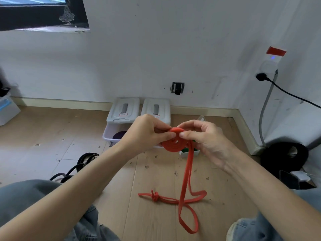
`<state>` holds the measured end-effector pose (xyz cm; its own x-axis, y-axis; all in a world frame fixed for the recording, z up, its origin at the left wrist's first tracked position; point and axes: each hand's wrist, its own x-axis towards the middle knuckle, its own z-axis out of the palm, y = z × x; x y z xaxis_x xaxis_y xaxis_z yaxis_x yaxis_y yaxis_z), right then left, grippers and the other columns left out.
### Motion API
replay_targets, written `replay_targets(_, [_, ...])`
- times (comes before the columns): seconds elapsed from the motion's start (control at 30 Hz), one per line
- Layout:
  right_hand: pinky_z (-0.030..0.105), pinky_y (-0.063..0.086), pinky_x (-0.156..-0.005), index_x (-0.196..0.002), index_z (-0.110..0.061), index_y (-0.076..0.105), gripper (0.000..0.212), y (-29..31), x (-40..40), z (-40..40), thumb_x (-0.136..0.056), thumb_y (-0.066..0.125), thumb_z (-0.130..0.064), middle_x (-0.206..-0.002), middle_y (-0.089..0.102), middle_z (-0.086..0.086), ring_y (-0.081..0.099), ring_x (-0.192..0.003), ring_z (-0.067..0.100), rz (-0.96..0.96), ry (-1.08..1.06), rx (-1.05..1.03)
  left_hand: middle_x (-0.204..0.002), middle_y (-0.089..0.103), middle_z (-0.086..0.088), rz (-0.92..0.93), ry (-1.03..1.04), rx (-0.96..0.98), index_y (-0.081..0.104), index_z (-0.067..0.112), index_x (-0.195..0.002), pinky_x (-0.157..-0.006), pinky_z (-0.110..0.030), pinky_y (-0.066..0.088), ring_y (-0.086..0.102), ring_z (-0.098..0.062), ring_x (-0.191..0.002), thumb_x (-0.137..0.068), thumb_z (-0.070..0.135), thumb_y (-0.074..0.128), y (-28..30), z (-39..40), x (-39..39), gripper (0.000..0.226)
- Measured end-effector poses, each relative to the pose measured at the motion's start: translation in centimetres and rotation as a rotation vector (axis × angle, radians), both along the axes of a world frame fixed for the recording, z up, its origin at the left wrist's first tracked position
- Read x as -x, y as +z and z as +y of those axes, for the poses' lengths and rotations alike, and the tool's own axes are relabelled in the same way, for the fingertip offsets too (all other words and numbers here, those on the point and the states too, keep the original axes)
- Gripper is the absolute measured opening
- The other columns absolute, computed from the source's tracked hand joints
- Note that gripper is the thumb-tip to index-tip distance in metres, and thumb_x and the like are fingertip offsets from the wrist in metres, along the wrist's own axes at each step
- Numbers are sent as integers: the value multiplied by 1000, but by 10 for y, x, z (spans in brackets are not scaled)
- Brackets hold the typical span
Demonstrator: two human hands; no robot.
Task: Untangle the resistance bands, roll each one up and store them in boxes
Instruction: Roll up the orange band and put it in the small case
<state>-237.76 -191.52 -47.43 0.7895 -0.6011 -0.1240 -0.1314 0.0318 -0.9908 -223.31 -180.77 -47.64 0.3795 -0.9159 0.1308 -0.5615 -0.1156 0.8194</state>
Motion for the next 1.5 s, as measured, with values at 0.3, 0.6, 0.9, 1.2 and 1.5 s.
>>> replay_targets(0.3, [25,55,-63,-94,-11,54,25,-5,-3,2,-77,72,-6,-83,71,8,71,-74,22,-99,-69,59,-80,75,-7,639,194,203,71,8,-93,-59,-17,54,72,-16,-73,-82,12,65,8,2,-5,12])
replay_targets(0.6, [32,58,-68,-91,-16,46,40,-7,-6,11,-65,74,-28,-82,75,8,72,-73,26,-212,-92,39,-89,74,-12,656,271,246,70,6,-96,-75,-28,58,72,-24,-82,-83,15,66,0,-3,3,17])
replay_targets(0.9, [39,58,-79,-91,-31,66,26,-3,-1,0,-81,70,-7,-85,73,0,69,-81,13,-103,-160,275,-95,73,-1,378,73,-13,64,15,-99,-85,-28,54,69,-13,-91,-78,16,72,-7,-3,-1,22])
replay_targets(1.2, [21,55,-78,-98,-28,66,23,4,1,-5,-81,69,-13,-87,73,-6,67,-85,6,-79,-20,388,-85,75,-2,460,-23,-31,71,11,-95,-69,-19,55,72,-16,-82,-58,28,75,2,2,-9,41])
replay_targets(1.5, [31,58,-73,-91,-15,50,28,-4,-9,5,-74,72,-9,-83,74,9,72,-73,20,-211,-77,77,-92,74,-10,838,143,223,68,3,-99,-67,-18,54,71,-19,-86,-68,21,71,5,-2,-5,36])
